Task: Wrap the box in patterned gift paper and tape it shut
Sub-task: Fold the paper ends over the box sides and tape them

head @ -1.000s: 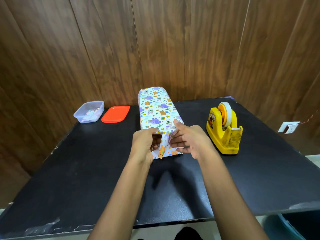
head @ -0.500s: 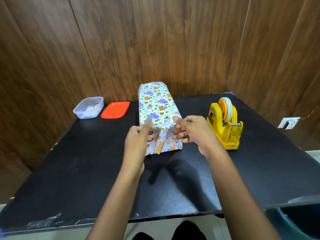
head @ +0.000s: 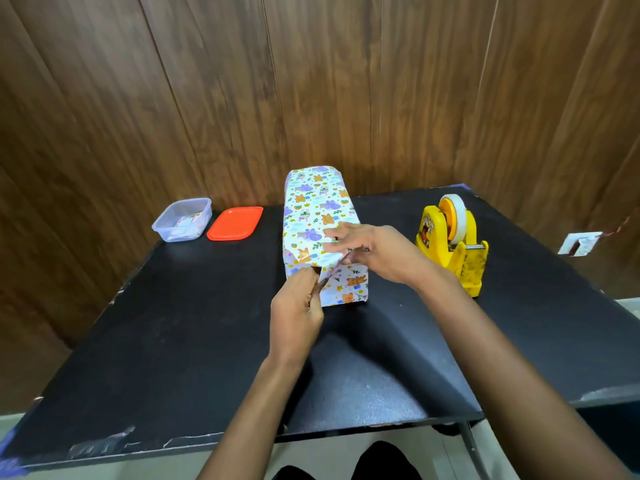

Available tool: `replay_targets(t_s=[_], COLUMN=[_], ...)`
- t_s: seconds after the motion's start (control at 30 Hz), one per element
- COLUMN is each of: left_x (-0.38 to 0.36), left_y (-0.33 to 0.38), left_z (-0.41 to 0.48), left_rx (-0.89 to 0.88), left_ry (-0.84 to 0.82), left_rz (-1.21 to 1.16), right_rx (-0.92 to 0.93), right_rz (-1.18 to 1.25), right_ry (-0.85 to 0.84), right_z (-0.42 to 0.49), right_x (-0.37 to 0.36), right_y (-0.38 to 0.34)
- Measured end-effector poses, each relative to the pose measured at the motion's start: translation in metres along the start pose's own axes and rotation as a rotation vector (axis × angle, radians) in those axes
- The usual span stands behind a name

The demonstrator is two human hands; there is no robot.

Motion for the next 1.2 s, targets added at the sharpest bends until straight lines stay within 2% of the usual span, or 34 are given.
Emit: replay_targets(t_s=[0.07,0.17,0.33,0.47,0.53,0.6,0.73,0.8,0.87,0.97,1.07,1.2], left_x=[-0.001,-0.004,-0.007,-0.014,-0.013,-0.009,-0.001,-0.003,-0.007,-0.013,-0.008,-0.007], left_y=[-0.005,-0.015,-0.022,-0.019,-0.015,-0.014,-0.011,-0.014,-0.020,-0.017,-0.005,-0.012], left_z=[-0.001,-0.003,0.002,0.007,0.004,0.006,0.006,0.003,0.002,0.005,0.010,0.013], left_rx=[-0.028,0.059,0.482,0.673,0.701,0.679,0.417,0.374,0.484,0.678,0.750,0.725], left_ry=[0.008,-0.007,-0.137,-0.313,-0.294,-0.187,-0.011,0.014,-0.049,-0.184,-0.211,-0.140], left_rz=[-0.030,-0.129,-0.387,-0.583,-0.692,-0.688,-0.374,-0.269,-0.327,-0.593,-0.748,-0.688], right_rx=[0.036,0.041,0.016,0.043,0.031,0.006,-0.017,-0.019,-0.004,0.011,0.009,0.013], right_rz=[0.038,0.092,0.032,-0.058,-0.082,-0.092,-0.067,-0.078,-0.096,-0.100,-0.102,-0.067], right_ry=[0.032,0.047,0.002,0.006,-0.013,-0.039,-0.064,-0.067,-0.052,-0.022,-0.027,-0.015], right_z=[0.000,0.002,0.005,0.006,0.005,0.005,0.003,0.002,0.002,0.002,0.002,0.003], right_x=[0.001,-0.001,-0.003,-0.002,-0.003,-0.003,-0.005,-0.005,-0.006,-0.004,-0.004,-0.004], right_y=[0.001,0.004,0.006,0.002,0.002,0.002,0.002,0.002,0.001,0.001,0.002,0.002])
Point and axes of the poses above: each hand's wrist, its own z-axis towards the middle knuckle, its own x-axis out of the back of the hand, y = z × x, the point moved 6 cm from there along z, towards the middle knuckle, and after that the axes turned 11 degrees about x, right-handed, at the moved point
